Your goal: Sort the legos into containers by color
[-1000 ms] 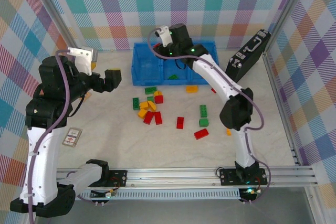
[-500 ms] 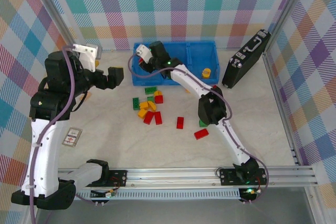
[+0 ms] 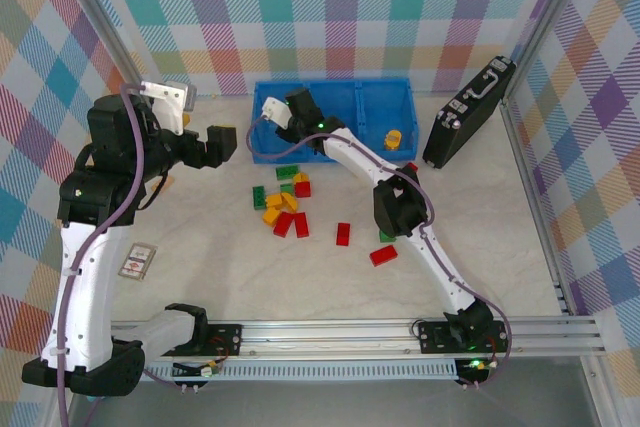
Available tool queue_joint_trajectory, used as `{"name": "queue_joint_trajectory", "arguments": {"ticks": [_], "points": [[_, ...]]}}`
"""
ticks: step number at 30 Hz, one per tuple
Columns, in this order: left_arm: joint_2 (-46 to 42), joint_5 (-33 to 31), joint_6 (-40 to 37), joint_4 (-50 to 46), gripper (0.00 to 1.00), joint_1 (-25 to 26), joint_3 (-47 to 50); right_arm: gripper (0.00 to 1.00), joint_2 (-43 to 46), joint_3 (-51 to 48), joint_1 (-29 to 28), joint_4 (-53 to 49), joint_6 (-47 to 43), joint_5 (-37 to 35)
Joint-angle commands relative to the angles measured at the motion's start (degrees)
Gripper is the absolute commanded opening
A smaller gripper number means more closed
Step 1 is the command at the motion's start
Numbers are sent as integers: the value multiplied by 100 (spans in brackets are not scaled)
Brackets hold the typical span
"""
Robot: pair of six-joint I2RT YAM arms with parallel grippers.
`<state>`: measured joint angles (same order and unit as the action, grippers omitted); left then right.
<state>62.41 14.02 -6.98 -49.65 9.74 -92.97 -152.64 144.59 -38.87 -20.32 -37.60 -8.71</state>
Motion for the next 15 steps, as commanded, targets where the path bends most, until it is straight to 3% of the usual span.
{"name": "queue_joint_trajectory", "arguments": {"ticks": [1, 4, 8, 15], "points": [[-27, 92, -58, -89, 100, 55, -142, 51, 304, -156, -109, 133, -247, 35], [-36, 92, -49, -119, 100, 59, -170, 59, 580, -357, -186, 56, -153, 18], [-121, 93, -49, -124, 100, 62, -166, 60, 1184, -803, -246, -236, 512, -206], [-299, 29, -31, -5, 100, 63, 48, 60, 2282, -1329, -287, -1610, 3545, -527]]}}
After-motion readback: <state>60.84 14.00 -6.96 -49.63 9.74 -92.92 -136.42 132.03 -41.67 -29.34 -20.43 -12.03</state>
